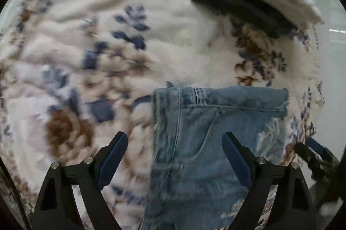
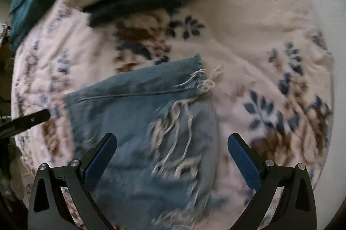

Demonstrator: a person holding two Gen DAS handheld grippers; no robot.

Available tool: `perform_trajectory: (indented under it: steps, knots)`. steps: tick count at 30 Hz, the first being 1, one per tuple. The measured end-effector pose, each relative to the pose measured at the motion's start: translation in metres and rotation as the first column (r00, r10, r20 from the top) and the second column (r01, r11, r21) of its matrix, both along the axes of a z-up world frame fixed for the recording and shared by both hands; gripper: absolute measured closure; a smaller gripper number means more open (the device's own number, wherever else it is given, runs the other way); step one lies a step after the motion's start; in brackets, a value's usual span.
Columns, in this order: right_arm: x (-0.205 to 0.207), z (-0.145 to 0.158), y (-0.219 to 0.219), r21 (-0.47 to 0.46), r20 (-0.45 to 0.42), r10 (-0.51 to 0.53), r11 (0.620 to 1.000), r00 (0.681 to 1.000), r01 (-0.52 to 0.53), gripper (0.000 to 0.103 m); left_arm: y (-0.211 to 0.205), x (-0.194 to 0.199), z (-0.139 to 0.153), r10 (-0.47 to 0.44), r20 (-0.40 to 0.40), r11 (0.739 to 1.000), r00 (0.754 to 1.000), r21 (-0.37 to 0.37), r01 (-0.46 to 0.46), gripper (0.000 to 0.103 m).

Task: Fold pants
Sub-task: 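Grasp the waistband of the denim shorts with the left gripper while the right grasps the frayed hem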

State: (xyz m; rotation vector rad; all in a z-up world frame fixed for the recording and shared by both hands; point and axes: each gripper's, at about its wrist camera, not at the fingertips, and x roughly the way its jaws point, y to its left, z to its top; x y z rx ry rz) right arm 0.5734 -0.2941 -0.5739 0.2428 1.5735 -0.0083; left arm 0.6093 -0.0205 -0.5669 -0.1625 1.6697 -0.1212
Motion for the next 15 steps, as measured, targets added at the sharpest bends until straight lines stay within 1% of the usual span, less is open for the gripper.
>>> perform_trajectory:
  steps: [1,3,4,5,6,7,8,9,10,11,12,14,15]
  knots:
    - [0.009,-0.019,-0.004,0.010,-0.016,-0.001,1.000,1.000,0.001,0.000,-0.003,0.004,-0.014,0.001,-0.011,1.000,1.000,-0.008,-0.001,0.015]
    - [0.021,-0.047,-0.007,0.045,-0.038,0.002,0.999,0.999,-0.001,0.000,-0.009,0.012,-0.036,0.004,-0.020,1.000,1.000,-0.027,-0.005,0.022]
    - [0.030,-0.064,-0.009,0.077,-0.052,-0.001,0.997,0.999,0.005,0.000,-0.013,0.015,-0.045,0.005,-0.025,0.999,1.000,-0.035,-0.006,0.032]
    - [0.036,-0.072,-0.011,0.100,-0.059,-0.006,0.995,0.998,0.011,0.000,-0.017,0.018,-0.052,0.006,-0.023,0.999,1.000,-0.036,-0.007,0.043]
    - [0.042,-0.082,-0.012,0.136,-0.064,-0.014,0.990,0.998,0.023,0.000,-0.020,0.020,-0.055,0.006,-0.012,1.000,1.000,-0.031,-0.006,0.050]
    - [0.047,-0.090,-0.013,0.171,-0.068,-0.026,0.985,0.997,0.037,0.000,-0.024,0.022,-0.057,0.006,0.007,1.000,1.000,-0.021,-0.005,0.063]
    - [0.050,-0.095,-0.014,0.193,-0.066,-0.034,0.980,0.997,0.047,0.004,-0.027,0.023,-0.057,0.006,0.018,1.000,1.000,-0.013,-0.006,0.074]
    - [0.053,-0.097,-0.013,0.208,-0.055,-0.040,0.977,0.998,0.050,0.013,-0.029,0.023,-0.056,0.011,0.026,1.000,1.000,-0.011,-0.010,0.079]
    - [0.055,-0.097,-0.011,0.215,-0.036,-0.041,0.975,0.998,0.048,0.022,-0.032,0.023,-0.054,0.012,0.036,1.000,0.999,-0.003,-0.012,0.089]
    - [0.055,-0.095,-0.010,0.214,-0.025,-0.043,0.976,0.999,0.047,0.049,-0.034,0.022,-0.051,0.008,0.050,1.000,0.999,0.016,-0.009,0.096]
    - [0.054,-0.092,-0.009,0.207,-0.011,-0.049,0.977,0.999,0.050,0.073,-0.036,0.020,-0.048,0.005,0.065,1.000,0.998,0.027,-0.007,0.096]
    - [0.048,-0.082,-0.009,0.201,0.024,-0.061,0.978,0.998,0.055,0.086,-0.035,0.015,-0.039,0.014,0.093,0.999,0.996,0.031,-0.017,0.098]
    - [0.043,-0.074,-0.010,0.213,0.046,-0.067,0.975,0.997,0.056,0.090,-0.034,0.011,-0.031,0.018,0.110,0.999,0.994,0.029,-0.022,0.098]
